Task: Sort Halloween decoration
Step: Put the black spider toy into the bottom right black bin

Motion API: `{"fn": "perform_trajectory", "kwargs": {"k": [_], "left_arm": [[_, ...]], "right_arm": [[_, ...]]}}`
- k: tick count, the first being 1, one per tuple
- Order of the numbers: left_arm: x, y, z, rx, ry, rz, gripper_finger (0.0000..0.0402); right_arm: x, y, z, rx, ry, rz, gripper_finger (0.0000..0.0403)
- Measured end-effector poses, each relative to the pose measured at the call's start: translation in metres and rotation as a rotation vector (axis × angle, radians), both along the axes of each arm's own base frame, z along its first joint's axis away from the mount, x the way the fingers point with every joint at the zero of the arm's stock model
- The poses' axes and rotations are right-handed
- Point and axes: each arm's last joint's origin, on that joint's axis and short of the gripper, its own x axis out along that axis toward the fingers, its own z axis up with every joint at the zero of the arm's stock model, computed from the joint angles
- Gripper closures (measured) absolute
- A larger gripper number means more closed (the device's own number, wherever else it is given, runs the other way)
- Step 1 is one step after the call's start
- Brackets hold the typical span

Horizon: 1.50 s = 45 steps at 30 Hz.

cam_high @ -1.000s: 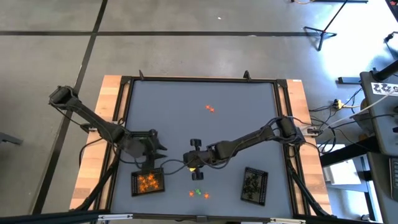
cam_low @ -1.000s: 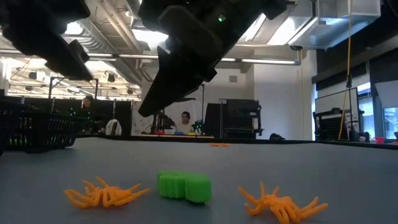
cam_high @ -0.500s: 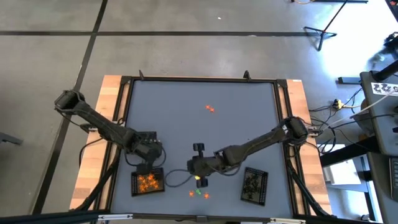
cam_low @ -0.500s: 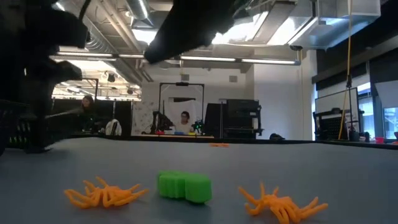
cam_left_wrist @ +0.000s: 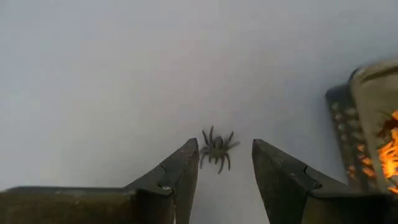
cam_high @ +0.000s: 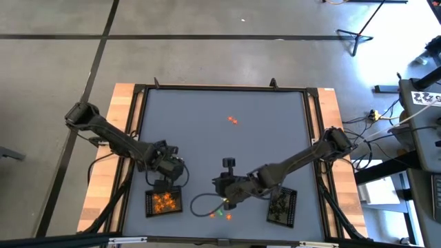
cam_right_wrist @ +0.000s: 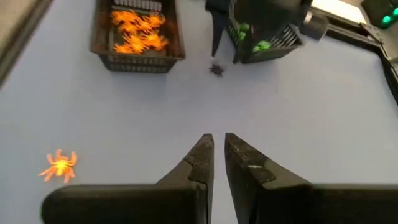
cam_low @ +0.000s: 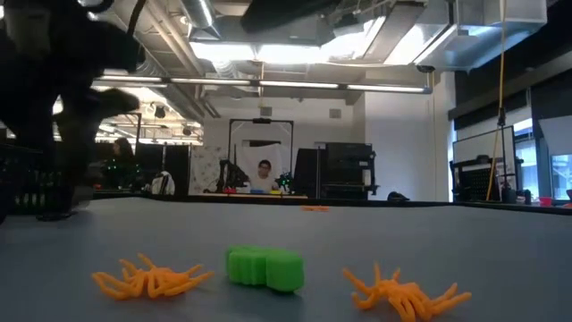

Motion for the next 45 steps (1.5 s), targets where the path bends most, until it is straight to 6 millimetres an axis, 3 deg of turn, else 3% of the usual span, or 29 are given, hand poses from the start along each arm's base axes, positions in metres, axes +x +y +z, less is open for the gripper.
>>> {"fn": "perform_trajectory", "kwargs": {"k": [8, 12, 23, 33, 37, 45], "left_arm": [[0.006, -0.002, 0.018, 0.027, -0.001, -0.059, 0.0257], [0.007, -0.004, 0.008, 0.048, 0.062, -0.109, 0.0257], [0.018, -0.007, -0.026, 0.133, 0.194, -0.192, 0.0257], [0.026, 0.000, -0.040, 0.119, 0.251, -0.168, 0.0260], [0.027, 0.000, -0.041, 0.103, 0.249, -0.164, 0.0287], [0.029, -0.001, -0.040, 0.099, 0.242, -0.175, 0.0394]], "right_arm": [[-0.001, -0.001, -0.001, -0.008, 0.007, -0.015, 0.0363], [-0.008, -0.005, -0.009, 0.022, -0.050, -0.013, 0.0363], [-0.066, -0.034, -0.041, 0.213, -0.369, -0.021, 0.0363], [-0.073, -0.038, -0.050, 0.229, -0.400, -0.006, 0.0363], [-0.073, -0.037, -0.049, 0.236, -0.404, 0.006, 0.0363], [-0.073, -0.037, -0.049, 0.239, -0.410, 0.006, 0.0363]]}}
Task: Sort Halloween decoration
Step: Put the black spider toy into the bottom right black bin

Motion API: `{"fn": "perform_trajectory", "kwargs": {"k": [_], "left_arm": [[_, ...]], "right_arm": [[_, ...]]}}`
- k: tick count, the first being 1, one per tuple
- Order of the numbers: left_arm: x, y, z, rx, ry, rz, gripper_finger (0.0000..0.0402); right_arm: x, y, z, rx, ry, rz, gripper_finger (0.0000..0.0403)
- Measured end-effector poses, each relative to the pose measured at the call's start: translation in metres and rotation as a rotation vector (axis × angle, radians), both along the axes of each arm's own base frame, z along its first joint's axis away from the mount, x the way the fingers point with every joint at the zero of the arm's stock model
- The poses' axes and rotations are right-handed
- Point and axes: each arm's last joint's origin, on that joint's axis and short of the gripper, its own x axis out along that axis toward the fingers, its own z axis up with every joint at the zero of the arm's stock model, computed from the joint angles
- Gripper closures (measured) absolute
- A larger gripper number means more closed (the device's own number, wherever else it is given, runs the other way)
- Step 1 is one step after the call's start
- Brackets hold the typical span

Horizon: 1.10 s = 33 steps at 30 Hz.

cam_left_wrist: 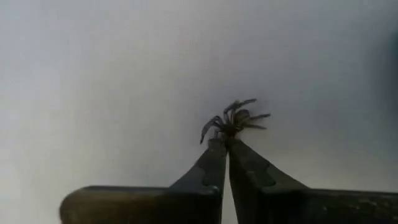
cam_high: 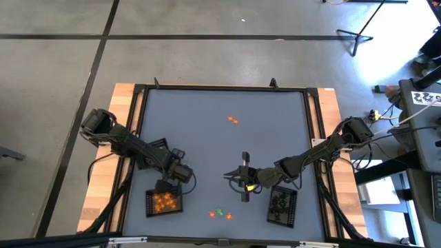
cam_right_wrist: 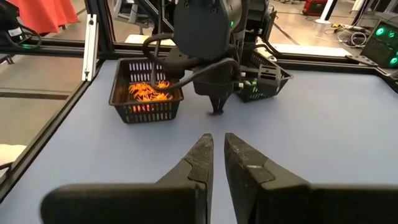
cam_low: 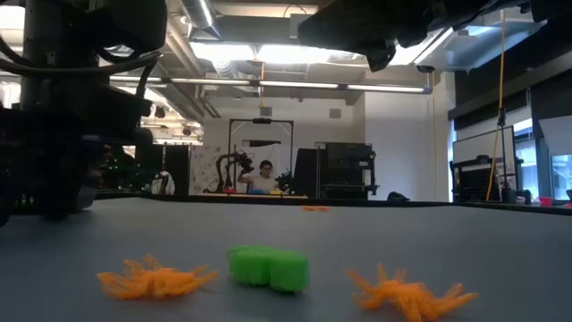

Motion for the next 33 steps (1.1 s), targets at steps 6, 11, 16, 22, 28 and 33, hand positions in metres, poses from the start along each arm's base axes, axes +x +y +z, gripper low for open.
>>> {"fn": "perform_trajectory", "kwargs": {"k": [6, 11, 16, 22, 28, 33], "left_arm": [[0.018, -0.005, 0.017, 0.068, -0.113, -0.016, 0.0401], [0.036, -0.010, 0.041, 0.094, -0.211, -0.068, 0.0401], [0.051, -0.014, 0.064, 0.143, -0.320, -0.061, 0.0401], [0.064, -0.015, 0.080, 0.210, -0.487, 0.048, 0.0401], [0.073, -0.017, 0.086, 0.220, -0.625, 0.134, 0.0401], [0.077, -0.018, 0.089, 0.206, -0.671, 0.148, 0.0401]], "right_arm": [[0.001, 0.000, 0.002, 0.007, -0.016, 0.000, 0.0363], [0.001, 0.000, 0.001, 0.006, -0.013, 0.000, 0.0363], [0.001, 0.000, 0.001, 0.014, -0.018, -0.015, 0.0363], [0.010, -0.010, -0.008, 0.071, -0.030, -0.112, 0.0361], [0.023, -0.023, -0.024, 0.155, -0.015, -0.111, 0.0302], [0.031, -0.035, -0.034, 0.195, -0.010, -0.165, 0.0225]]}}
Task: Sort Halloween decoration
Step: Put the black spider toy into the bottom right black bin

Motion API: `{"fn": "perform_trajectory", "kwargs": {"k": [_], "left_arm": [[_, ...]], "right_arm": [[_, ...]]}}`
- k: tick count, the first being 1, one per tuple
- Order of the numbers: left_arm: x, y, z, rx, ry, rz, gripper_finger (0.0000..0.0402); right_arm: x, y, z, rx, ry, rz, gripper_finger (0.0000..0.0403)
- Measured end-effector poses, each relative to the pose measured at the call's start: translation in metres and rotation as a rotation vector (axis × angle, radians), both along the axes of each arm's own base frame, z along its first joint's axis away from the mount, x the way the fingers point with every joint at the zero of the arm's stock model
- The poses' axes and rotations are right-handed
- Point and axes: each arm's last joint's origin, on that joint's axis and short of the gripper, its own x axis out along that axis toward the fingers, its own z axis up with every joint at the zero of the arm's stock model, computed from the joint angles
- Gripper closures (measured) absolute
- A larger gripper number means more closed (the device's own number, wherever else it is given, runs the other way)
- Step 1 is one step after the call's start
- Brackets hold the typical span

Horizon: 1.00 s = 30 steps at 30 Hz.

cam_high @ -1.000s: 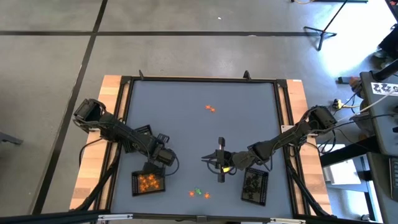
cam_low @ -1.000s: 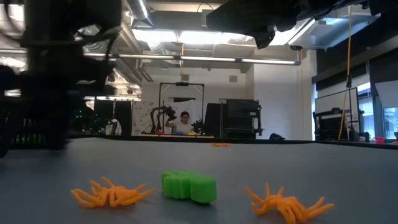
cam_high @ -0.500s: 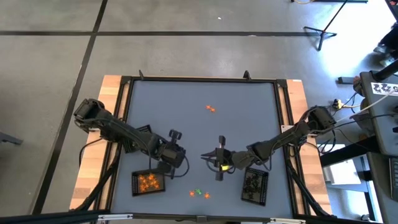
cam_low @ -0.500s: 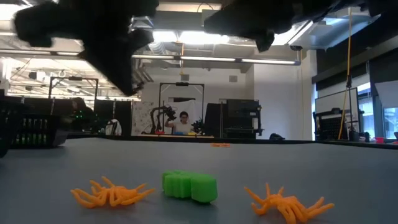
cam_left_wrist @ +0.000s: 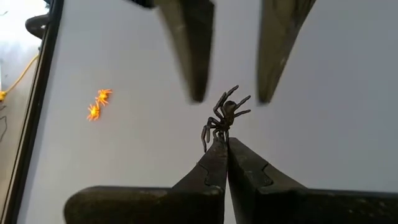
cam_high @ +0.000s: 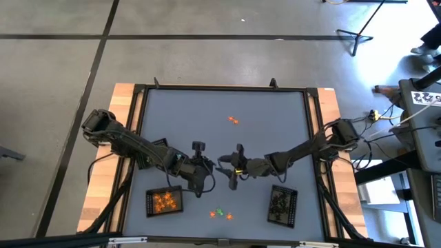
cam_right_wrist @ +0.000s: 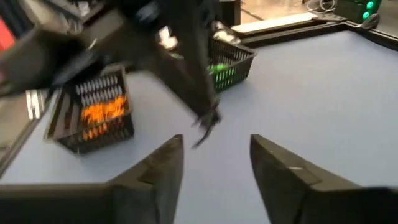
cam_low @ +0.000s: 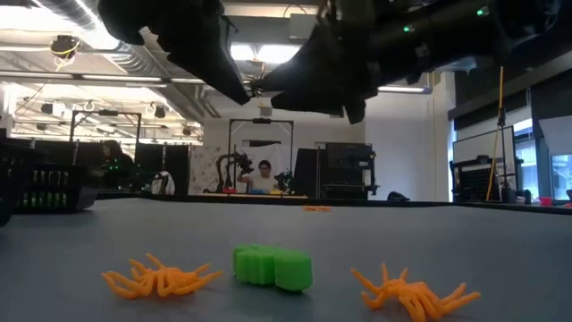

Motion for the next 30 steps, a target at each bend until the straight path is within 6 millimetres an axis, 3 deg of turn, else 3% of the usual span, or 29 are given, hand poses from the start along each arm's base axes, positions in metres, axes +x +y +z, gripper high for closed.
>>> {"fn": "perform_trajectory", "kwargs": {"k": [5, 11, 18, 27, 30], "left_arm": [[0.0005, -0.0002, 0.0004, -0.004, -0.007, 0.001, 0.0401], [0.0029, -0.0012, 0.0020, -0.016, -0.037, 0.000, 0.0401], [0.0046, -0.0019, 0.0035, -0.027, -0.060, -0.002, 0.0401], [0.0044, -0.0025, 0.0035, -0.034, -0.057, -0.009, 0.0401], [0.0044, -0.0027, 0.0034, -0.041, -0.055, -0.012, 0.0401]], "right_arm": [[0.0033, -0.0019, 0.0036, 0.027, -0.039, -0.009, 0.0176], [0.0066, 0.0003, 0.0092, 0.024, -0.053, -0.004, 0.0179], [0.0066, 0.0001, 0.0088, 0.020, -0.047, -0.004, 0.0238], [0.0071, 0.0003, 0.0063, -0.013, -0.037, 0.004, 0.0374], [0.0071, 0.0005, 0.0064, -0.030, -0.036, 0.010, 0.0392]]}}
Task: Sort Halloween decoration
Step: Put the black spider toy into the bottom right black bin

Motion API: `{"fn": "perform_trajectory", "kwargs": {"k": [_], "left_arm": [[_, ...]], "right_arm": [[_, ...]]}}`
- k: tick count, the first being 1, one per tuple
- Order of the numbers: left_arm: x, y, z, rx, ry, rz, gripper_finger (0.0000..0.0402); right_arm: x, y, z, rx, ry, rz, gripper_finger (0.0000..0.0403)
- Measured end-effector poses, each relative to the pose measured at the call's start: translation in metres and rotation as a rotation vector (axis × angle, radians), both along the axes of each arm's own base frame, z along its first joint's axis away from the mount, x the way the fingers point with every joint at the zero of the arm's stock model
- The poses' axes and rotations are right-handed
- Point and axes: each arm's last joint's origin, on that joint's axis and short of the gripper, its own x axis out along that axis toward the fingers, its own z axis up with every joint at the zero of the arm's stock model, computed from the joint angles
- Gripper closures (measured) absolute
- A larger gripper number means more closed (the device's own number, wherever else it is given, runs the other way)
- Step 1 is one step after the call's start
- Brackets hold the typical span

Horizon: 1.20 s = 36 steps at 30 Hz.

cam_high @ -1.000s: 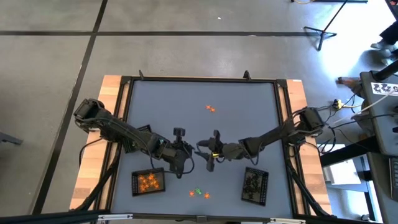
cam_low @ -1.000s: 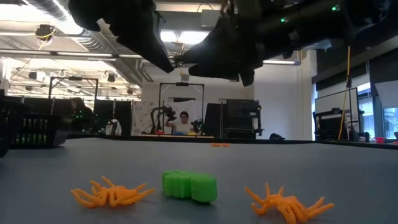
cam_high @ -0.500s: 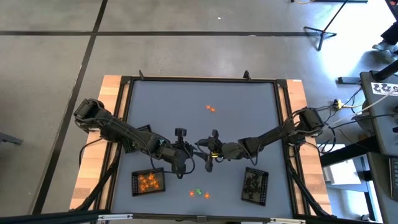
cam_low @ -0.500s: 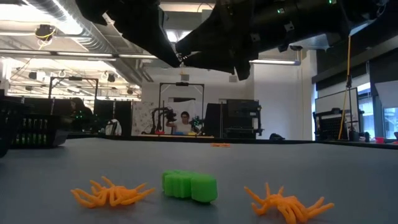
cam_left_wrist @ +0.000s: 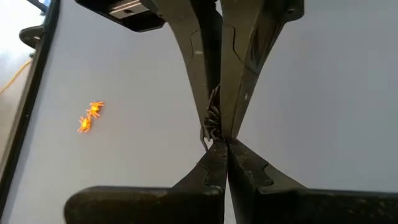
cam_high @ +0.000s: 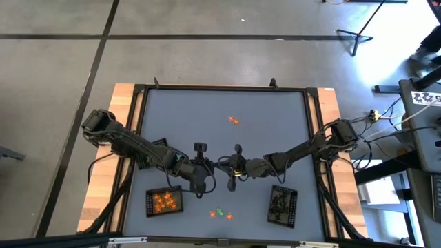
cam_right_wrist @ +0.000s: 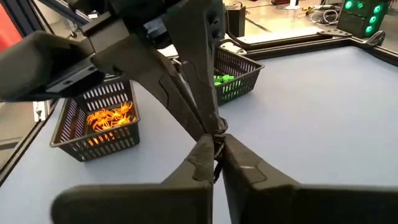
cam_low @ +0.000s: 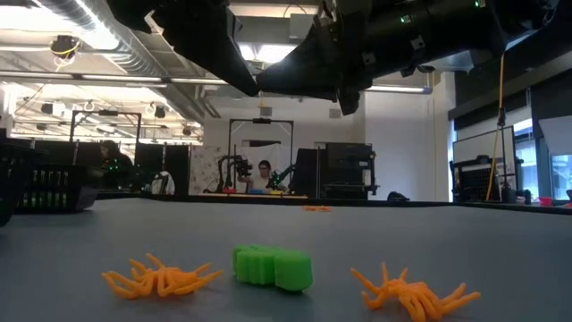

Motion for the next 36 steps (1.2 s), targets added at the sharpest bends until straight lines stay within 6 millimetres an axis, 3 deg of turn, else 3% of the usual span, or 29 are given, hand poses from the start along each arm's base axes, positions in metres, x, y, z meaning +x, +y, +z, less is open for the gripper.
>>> {"fn": "perform_trajectory", "kwargs": {"k": [3, 8, 15, 20, 28, 36], "left_arm": [[0.000, -0.001, 0.000, -0.022, 0.007, -0.014, 0.0401], [0.000, -0.002, 0.000, -0.042, 0.005, -0.007, 0.0389], [-0.004, -0.009, -0.001, -0.014, 0.006, -0.018, 0.0301], [-0.012, -0.011, 0.001, 0.061, 0.022, 0.010, 0.0240], [-0.041, -0.018, 0.028, 0.012, -0.079, 0.048, 0.0219], [-0.079, -0.021, 0.019, -0.094, -0.309, 0.019, 0.0222]], "right_arm": [[0.000, 0.000, 0.000, 0.003, 0.000, 0.001, 0.0381], [0.000, 0.000, 0.000, 0.001, 0.001, 0.010, 0.0396], [-0.001, 0.001, 0.003, 0.009, 0.003, 0.039, 0.0397], [-0.009, -0.001, 0.017, 0.015, 0.037, 0.061, 0.0394], [-0.046, 0.003, 0.047, 0.110, 0.248, 0.181, 0.0395], [-0.096, 0.054, 0.084, 0.182, 0.568, 0.207, 0.0397]]}}
